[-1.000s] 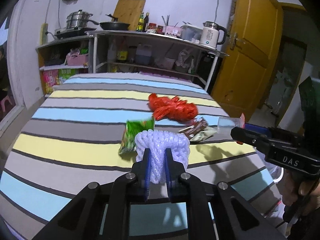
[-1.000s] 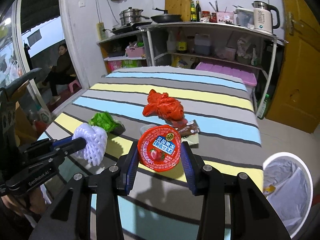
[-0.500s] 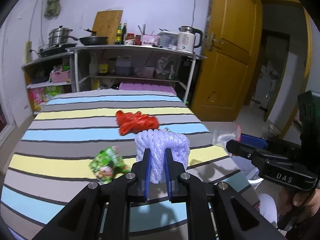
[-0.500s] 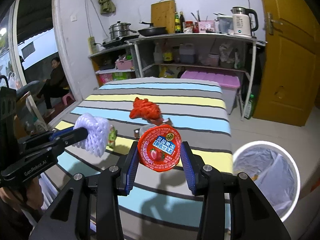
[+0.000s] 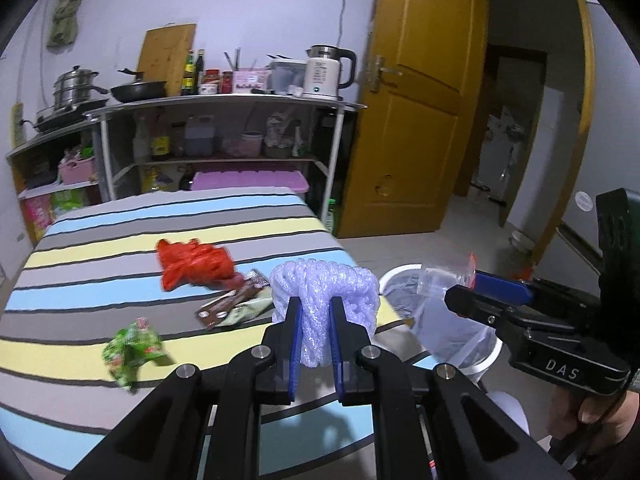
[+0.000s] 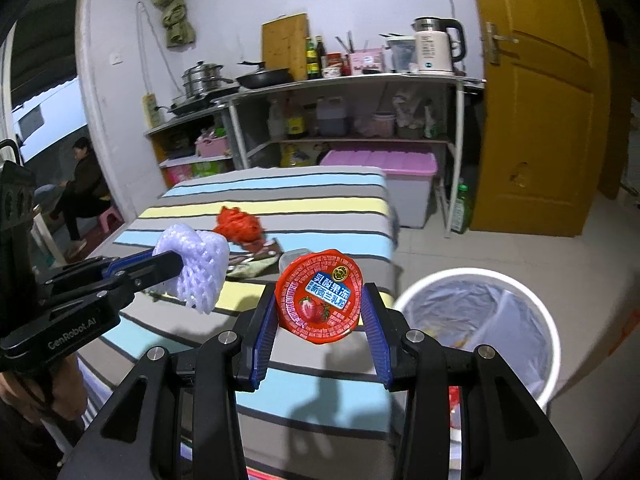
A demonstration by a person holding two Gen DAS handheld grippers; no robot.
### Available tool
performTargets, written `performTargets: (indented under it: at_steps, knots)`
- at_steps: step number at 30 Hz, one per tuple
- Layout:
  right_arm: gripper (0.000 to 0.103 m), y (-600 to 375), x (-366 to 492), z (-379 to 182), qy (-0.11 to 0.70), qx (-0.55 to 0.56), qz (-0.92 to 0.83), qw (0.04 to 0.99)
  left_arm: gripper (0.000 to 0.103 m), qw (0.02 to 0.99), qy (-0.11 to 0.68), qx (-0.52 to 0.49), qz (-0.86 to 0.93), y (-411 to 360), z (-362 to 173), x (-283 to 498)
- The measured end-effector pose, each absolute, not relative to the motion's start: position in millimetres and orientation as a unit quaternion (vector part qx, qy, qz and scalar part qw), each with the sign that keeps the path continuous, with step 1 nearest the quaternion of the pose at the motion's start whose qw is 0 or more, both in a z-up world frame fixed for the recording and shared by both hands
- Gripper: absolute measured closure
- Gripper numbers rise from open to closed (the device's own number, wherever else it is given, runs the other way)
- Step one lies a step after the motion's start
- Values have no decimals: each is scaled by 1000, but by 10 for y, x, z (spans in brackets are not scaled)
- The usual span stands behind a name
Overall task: Collect trash
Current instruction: 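Carry the foam net and red lid over the bin and open both tools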
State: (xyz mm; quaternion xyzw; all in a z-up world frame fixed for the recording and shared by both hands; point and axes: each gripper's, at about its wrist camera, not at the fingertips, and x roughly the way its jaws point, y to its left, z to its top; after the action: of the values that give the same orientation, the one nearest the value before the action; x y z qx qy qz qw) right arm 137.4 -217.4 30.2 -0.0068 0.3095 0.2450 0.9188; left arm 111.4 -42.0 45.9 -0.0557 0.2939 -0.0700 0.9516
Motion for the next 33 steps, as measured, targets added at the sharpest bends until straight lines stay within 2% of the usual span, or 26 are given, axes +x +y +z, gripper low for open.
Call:
performTargets:
  at_steps: [33]
  knots:
    - [61, -3150, 1649, 10, 336, 39, 141, 930, 90, 927, 334, -22, -171, -1480, 117, 1878]
